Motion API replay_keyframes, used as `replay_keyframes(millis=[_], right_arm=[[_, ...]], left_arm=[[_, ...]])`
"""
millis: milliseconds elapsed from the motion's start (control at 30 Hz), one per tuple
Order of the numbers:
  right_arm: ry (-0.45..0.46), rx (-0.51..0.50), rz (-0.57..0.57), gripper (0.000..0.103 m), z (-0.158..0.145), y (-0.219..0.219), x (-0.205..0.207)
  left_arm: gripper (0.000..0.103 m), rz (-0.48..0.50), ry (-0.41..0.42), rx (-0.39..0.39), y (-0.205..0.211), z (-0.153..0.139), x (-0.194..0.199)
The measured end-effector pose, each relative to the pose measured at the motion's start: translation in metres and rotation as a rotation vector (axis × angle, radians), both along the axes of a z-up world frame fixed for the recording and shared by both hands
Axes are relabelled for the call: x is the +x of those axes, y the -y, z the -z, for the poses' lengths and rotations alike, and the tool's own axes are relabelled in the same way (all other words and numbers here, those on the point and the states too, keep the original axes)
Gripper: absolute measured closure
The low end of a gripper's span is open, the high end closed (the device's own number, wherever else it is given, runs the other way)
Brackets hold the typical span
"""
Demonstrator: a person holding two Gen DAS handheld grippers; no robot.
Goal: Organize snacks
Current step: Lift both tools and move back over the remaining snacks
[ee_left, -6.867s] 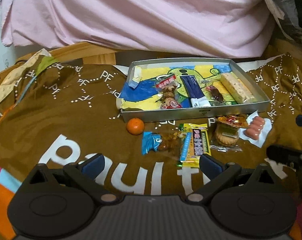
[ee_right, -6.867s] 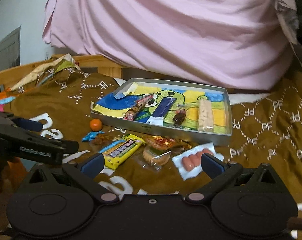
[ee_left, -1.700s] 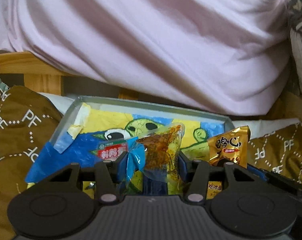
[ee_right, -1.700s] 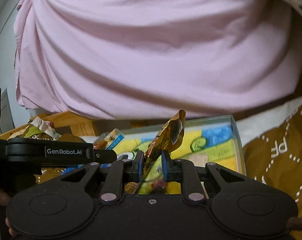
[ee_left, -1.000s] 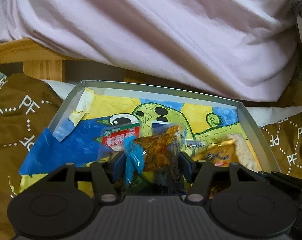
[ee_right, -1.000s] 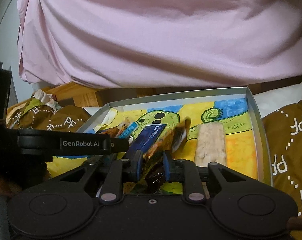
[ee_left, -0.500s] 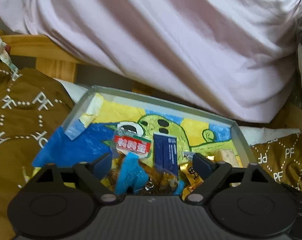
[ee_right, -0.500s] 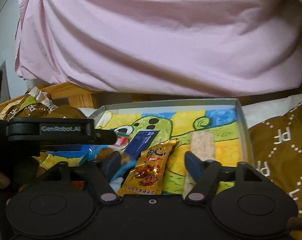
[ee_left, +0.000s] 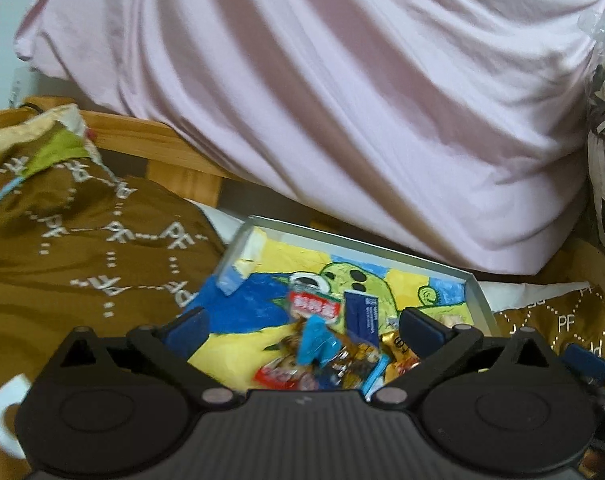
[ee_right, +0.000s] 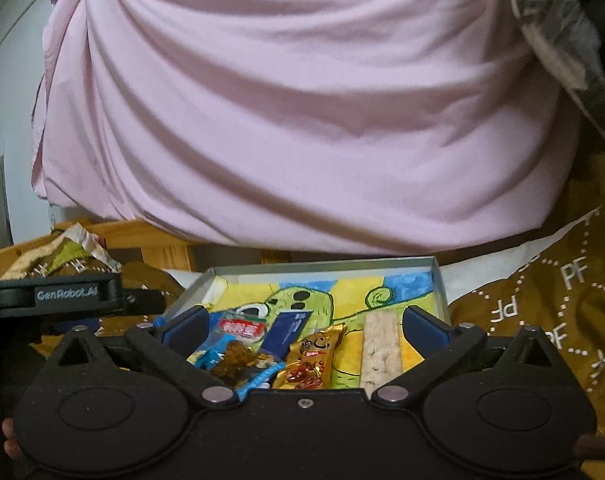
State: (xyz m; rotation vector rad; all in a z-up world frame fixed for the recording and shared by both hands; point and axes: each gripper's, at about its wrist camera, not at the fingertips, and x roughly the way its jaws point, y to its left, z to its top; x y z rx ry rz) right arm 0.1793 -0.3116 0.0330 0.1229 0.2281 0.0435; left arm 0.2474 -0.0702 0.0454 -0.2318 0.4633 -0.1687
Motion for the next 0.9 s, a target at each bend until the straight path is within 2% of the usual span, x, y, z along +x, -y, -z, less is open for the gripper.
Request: replay_keyframes(millis=[167, 300, 567, 767, 900], right_arm=[[0.014, 0.022, 0.025, 0.001, -0.008, -0.004, -0.033], [0.002, 0.022, 0.034, 0.001, -0.010, -0.008, -0.058], [-0.015, -0.004, 0.055, 0.001, -0.009, -0.019, -0.098], [-0.081, -0.036, 0.062, 0.001, 0.005, -0.031, -0.124], [-0.155, -0.035, 0.060, 0.001, 0.019, -0.041, -0.135]], left_arm=[[0.001, -0.021, -0.005, 0.033, -0.011, -0.002, -0.035], [0.000, -0.057, 0.005, 0.026, -0.020, -0.002, -0.063], [0.000, -0.024, 0.025, 0.087, -0.024, -0.003, -0.105], [0.000, -0.002, 0.011, 0.098, -0.027, 0.003, -0.125], [0.000, -0.006, -0.031, 0.111, -0.031, 0.013, -0.134]])
